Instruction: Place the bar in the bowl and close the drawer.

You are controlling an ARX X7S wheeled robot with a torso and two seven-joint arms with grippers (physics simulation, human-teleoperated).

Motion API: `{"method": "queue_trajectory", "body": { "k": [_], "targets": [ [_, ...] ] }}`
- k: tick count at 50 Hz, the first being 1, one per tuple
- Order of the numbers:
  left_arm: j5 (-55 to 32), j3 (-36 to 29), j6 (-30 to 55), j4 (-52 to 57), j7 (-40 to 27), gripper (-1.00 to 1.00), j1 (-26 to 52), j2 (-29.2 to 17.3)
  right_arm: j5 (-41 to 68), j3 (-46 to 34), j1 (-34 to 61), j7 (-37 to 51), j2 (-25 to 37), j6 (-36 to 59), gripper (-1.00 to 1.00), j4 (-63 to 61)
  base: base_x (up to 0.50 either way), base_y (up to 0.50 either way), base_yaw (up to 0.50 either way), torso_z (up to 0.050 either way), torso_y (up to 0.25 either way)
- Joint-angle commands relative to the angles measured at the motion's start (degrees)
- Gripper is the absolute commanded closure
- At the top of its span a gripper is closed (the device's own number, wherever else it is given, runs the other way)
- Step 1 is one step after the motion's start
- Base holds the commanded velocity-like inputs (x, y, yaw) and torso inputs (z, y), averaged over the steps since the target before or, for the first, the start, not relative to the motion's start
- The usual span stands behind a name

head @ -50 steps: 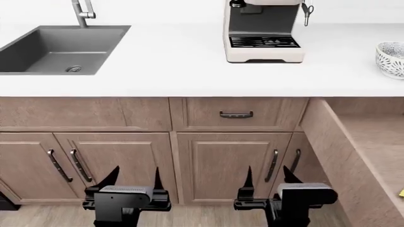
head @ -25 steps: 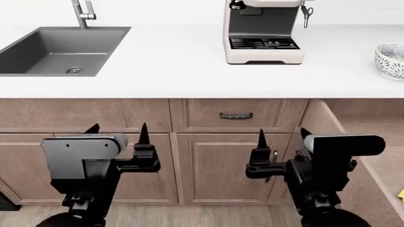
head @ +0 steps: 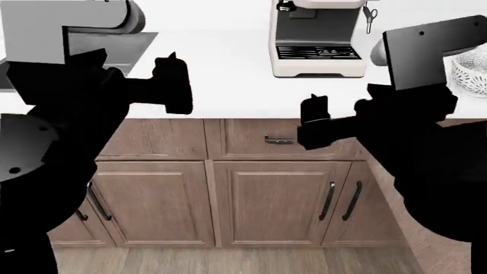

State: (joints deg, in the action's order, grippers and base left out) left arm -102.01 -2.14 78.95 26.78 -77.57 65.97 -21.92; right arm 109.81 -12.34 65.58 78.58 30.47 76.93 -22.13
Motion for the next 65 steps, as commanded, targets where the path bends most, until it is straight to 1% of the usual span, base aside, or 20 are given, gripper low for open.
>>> {"method": "queue_trajectory", "body": {
  "k": [1, 3, 13, 24, 46, 53, 60, 65],
  "targets": [
    [-12.92, -7.06, -1.24, -12.41, -9.04, -1.00, 15.45, -3.04, 17.31, -12.43, 17.14, 9.81, 5.53, -2.40, -1.00, 11.16, 0.00, 0.00, 0.00, 0.000, 0.000],
    [-13.60, -7.82, -1.68, -12.51, -9.34, -1.00, 15.88, -3.33, 17.45, -13.25, 17.41, 9.39, 5.89, -2.76, -1.00, 11.47, 0.00, 0.00, 0.00, 0.000, 0.000],
    [-13.02, -9.41, -2.79, -12.79, -7.81, -1.00, 15.00, -3.90, 18.02, -15.95, 17.66, 8.14, 7.56, -4.12, -1.00, 11.23, -0.07, -0.50, 0.00, 0.000, 0.000],
    [-14.46, -12.65, -4.20, -14.60, -8.36, -1.00, 15.21, -4.99, 18.50, -19.10, 18.45, 6.51, 8.71, -3.38, -1.00, 13.33, -0.07, -0.50, 0.00, 0.000, 0.000],
    [-14.85, -15.40, -6.80, -13.90, -7.50, -1.00, 16.26, -6.60, 19.64, -22.14, 20.52, 5.36, 10.20, -5.01, -1.00, 12.74, -0.04, -0.50, 0.00, 0.000, 0.000],
    [-15.08, -16.25, -7.36, -14.25, -7.24, -1.00, 17.20, -7.24, 20.43, -24.35, 22.45, 6.08, 10.60, -4.97, -1.00, 13.62, -0.02, -0.50, 0.00, 0.000, 0.000],
    [-17.39, -18.69, -7.31, -18.86, -6.41, -1.00, 20.21, -7.17, 24.54, -29.97, 28.21, 7.28, 9.81, -3.35, -1.00, 20.01, -0.03, -0.50, 0.00, 0.000, 0.000],
    [-18.79, -21.77, -5.74, -26.25, -4.39, -1.00, 23.08, -6.65, 27.76, -35.25, 32.82, 7.13, 8.62, -0.56, -1.00, 26.49, -0.01, -0.50, 0.00, 0.000, 0.000]
  ]
}}
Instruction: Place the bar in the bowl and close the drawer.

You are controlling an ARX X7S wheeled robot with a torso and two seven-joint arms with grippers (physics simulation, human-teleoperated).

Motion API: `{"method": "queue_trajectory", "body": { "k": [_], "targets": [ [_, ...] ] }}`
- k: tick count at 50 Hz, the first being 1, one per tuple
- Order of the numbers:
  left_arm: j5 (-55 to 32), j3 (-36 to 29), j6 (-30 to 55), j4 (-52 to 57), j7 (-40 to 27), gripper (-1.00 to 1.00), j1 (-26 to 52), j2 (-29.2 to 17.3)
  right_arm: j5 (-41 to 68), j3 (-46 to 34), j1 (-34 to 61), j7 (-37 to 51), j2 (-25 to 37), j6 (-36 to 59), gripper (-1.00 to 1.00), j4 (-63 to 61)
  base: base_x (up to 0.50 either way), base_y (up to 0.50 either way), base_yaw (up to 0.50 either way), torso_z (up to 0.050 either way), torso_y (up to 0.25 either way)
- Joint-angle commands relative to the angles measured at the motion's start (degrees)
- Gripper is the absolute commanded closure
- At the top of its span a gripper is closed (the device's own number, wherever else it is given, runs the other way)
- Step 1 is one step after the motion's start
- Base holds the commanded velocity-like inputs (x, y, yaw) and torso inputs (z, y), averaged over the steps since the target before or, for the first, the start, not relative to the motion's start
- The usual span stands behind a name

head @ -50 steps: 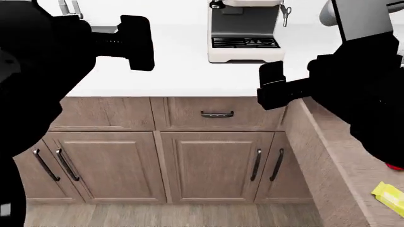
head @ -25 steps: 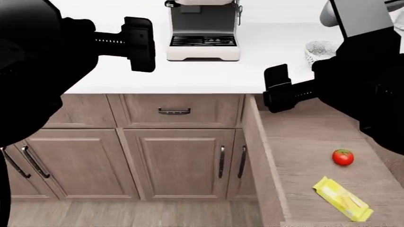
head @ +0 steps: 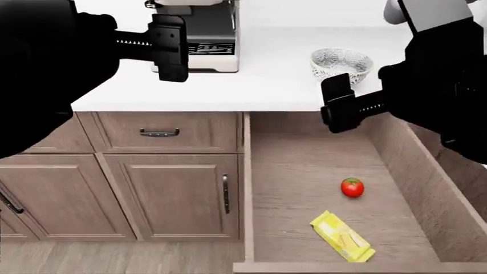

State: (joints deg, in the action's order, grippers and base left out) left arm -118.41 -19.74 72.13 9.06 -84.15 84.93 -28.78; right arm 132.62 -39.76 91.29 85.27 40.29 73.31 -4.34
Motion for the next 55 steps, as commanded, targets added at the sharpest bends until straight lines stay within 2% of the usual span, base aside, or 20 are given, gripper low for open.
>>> {"method": "queue_trajectory", "body": {
  "k": [1, 6, 11, 35, 48, 55],
  "targets": [
    [-2.62, -4.89, 1.45, -9.98, 2.38, -1.00, 4.69, 0.27, 6.10, -9.01, 7.95, 0.11, -1.55, 3.74, -1.00, 10.26, 0.00, -0.50, 0.00, 0.000, 0.000],
    [-3.44, -7.67, 2.87, -15.90, 3.44, -1.00, 7.49, 0.83, 9.98, -13.72, 12.73, -1.65, -3.62, 7.18, -1.00, 18.06, 0.00, -0.50, 0.00, 0.000, 0.000],
    [-3.66, -9.27, 3.60, -18.51, 4.07, -1.00, 8.83, 1.11, 10.42, -15.61, 14.14, -2.75, -4.42, 8.56, -1.00, 20.55, 0.00, -0.50, 0.00, 0.000, 0.000],
    [-3.03, -11.03, 3.18, -19.45, 5.95, -1.00, 9.07, -0.40, 9.89, -18.74, 14.59, -5.78, -4.83, 8.25, -1.00, 20.35, 0.00, -0.49, 0.00, 0.000, 0.000],
    [-3.43, -11.97, 2.60, -19.32, 6.10, -1.00, 9.37, -1.02, 8.51, -19.65, 14.54, -6.90, -5.05, 7.70, -1.00, 20.21, 0.00, 0.00, 0.00, 0.000, 0.000],
    [-3.50, -12.46, 2.29, -19.13, 6.29, -1.00, 9.49, -1.17, 8.00, -19.76, 14.68, -7.77, -4.91, 7.68, -1.00, 20.01, 0.48, 0.00, 0.00, 0.000, 0.000]
  ]
}}
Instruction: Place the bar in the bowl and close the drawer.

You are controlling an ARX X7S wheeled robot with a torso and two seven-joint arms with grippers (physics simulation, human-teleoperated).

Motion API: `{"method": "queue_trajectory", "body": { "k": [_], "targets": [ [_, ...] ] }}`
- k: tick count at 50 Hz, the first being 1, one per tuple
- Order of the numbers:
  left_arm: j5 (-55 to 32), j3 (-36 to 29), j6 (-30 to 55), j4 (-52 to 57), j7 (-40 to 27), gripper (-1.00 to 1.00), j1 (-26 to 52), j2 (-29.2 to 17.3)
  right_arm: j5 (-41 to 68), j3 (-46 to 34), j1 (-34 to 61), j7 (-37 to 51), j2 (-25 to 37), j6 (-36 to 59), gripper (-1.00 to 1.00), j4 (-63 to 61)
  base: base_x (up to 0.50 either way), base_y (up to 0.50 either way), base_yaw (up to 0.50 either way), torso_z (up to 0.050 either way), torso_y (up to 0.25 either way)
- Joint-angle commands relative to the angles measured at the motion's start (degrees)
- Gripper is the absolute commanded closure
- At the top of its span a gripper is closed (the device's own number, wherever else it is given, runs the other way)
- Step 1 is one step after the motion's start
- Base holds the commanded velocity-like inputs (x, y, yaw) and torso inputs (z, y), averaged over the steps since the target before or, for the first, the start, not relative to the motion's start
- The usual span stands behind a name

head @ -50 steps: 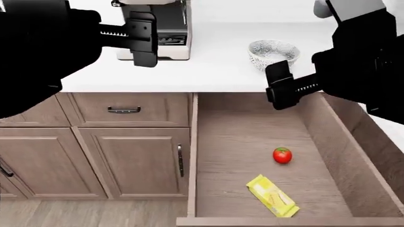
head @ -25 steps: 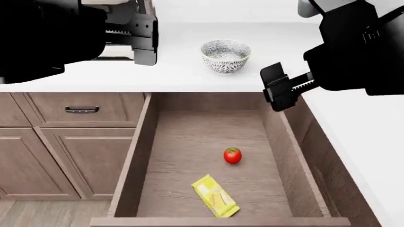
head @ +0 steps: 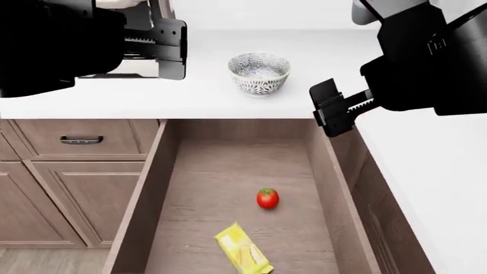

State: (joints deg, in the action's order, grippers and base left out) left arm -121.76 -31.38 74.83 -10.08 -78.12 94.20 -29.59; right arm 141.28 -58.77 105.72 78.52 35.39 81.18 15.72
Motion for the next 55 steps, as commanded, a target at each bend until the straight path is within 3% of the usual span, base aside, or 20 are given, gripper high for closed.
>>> {"method": "queue_trajectory", "body": {
  "k": [1, 23, 32, 41, 55],
  "targets": [
    [-0.11, -0.89, -0.41, 0.05, 0.35, -1.00, 0.21, -0.36, -0.66, -0.89, 0.32, -1.01, 0.03, -0.22, -1.00, -0.09, 0.50, 0.00, 0.00, 0.000, 0.000],
    [-0.02, -2.23, -1.15, 0.20, 1.36, -1.00, 0.52, -0.87, -1.26, -2.20, 1.16, -2.50, 0.41, -1.00, -1.00, -0.43, 0.50, 0.00, 0.00, 0.000, 0.001],
    [-0.21, -2.62, -1.50, 0.24, 1.56, -1.00, 0.70, -1.44, 1.50, -4.48, 1.91, -2.22, 1.12, -0.56, -1.00, -1.75, 0.01, 0.00, 0.00, 0.000, 0.000],
    [-1.00, -3.10, -1.78, 0.46, 1.35, -1.00, 1.19, -2.13, 11.56, -10.86, 2.37, -5.37, 0.55, 3.87, -1.00, -7.68, 0.00, 0.00, 0.00, 0.000, 0.000],
    [-0.43, -3.65, -2.07, 0.82, 2.55, -1.00, 0.68, -2.59, 16.14, -8.61, -2.60, -10.27, -1.62, -2.11, -1.00, -16.90, 0.00, 0.00, 0.00, 0.000, 0.000]
  ]
}}
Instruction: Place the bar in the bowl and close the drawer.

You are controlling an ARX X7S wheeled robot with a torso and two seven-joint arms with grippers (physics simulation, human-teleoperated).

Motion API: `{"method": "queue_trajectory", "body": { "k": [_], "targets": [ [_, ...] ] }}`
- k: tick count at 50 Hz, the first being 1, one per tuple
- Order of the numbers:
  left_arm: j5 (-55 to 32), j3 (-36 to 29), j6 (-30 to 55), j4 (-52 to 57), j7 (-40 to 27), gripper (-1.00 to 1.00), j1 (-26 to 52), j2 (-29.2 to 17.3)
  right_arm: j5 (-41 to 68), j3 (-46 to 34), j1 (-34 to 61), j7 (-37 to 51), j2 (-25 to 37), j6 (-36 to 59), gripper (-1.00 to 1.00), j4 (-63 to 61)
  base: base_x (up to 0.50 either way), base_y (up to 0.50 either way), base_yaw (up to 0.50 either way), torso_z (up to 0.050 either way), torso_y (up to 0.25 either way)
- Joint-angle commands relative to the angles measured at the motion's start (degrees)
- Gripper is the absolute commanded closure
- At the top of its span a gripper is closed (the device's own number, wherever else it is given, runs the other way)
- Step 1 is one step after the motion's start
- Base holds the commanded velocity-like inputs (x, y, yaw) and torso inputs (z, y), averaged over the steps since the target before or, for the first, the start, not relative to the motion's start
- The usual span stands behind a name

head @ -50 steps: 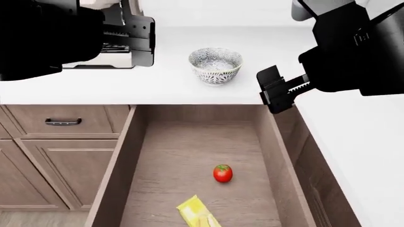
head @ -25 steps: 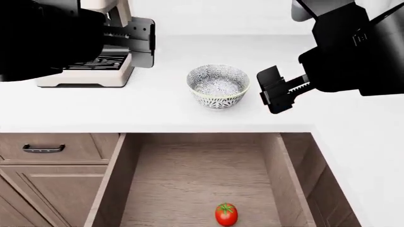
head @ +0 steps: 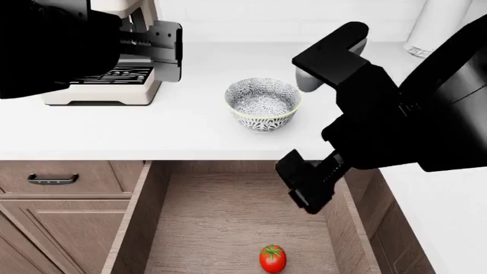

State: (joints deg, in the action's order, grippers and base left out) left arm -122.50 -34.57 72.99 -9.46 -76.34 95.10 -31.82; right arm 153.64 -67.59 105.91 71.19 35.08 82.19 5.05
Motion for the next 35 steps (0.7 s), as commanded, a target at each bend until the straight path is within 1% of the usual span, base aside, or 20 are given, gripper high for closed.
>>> {"method": "queue_trajectory", "body": {
  "k": [1, 7, 12, 26, 35],
  "targets": [
    [0.34, -0.49, -0.26, 0.22, 0.85, -1.00, -0.26, -0.39, 3.68, 0.20, -3.23, -3.01, -1.58, -3.53, -1.00, -6.84, 0.00, 0.00, 0.00, 0.000, 0.000],
    [0.33, -0.75, -0.41, 0.19, 1.16, -1.00, -0.20, -0.59, 3.95, 1.26, -5.71, -4.57, -3.06, -5.84, -1.00, -9.82, 0.00, 0.00, 0.00, 0.000, 0.000],
    [-0.04, -0.90, -0.52, 0.06, 1.23, -1.00, 0.18, -0.93, 4.75, -0.20, -7.32, -4.55, -3.93, -7.99, -1.00, -12.61, 0.00, 0.00, 0.00, 0.000, 0.000],
    [-0.07, -1.62, -0.85, 0.68, 1.56, -1.00, 0.23, -1.25, -2.22, 1.27, -14.90, -5.37, -6.05, -15.31, -1.00, -12.31, 0.00, 0.00, 0.00, 0.000, 0.000],
    [0.43, -1.95, -1.07, 1.08, 2.23, -1.00, -0.20, -1.41, -5.92, 0.88, -19.85, -5.00, -6.86, -19.50, -1.00, -14.28, 0.00, 0.00, 0.00, 0.000, 0.000]
  ]
}}
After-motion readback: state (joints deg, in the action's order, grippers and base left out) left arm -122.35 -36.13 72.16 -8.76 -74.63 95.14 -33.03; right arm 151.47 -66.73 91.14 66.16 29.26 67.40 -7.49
